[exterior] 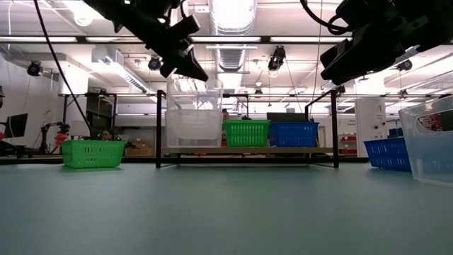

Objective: Stack baskets on shelf by color
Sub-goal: Stack the top transparent bin on the transparent bin on the shelf, then stack the top blue bin on the blue bin on the shelf

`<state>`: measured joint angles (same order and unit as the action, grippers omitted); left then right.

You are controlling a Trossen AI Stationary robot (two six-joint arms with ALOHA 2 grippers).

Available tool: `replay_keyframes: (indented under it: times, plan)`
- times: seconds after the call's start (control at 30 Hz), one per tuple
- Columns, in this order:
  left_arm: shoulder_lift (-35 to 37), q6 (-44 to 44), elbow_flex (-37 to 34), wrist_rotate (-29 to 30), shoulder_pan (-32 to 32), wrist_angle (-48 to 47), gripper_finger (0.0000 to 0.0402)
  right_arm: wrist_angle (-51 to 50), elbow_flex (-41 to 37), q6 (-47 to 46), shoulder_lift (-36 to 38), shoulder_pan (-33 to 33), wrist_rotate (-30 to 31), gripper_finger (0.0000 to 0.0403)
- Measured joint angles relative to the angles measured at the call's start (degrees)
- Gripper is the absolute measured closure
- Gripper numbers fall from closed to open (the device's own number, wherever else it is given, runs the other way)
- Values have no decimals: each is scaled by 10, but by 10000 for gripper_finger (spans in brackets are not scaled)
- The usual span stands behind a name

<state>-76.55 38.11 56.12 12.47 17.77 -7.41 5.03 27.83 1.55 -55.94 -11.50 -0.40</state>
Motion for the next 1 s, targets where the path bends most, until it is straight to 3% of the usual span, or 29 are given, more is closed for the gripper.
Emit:
replay_keyframes:
  times: [0.63, 1.0]
  plan:
    - [-1, 58, -34, 33, -10, 29, 397, 0, 0, 6, 0, 0, 0, 377]
    - [8, 41, -34, 33, -13, 30, 295, 0, 0, -1, 0, 0, 0, 377]
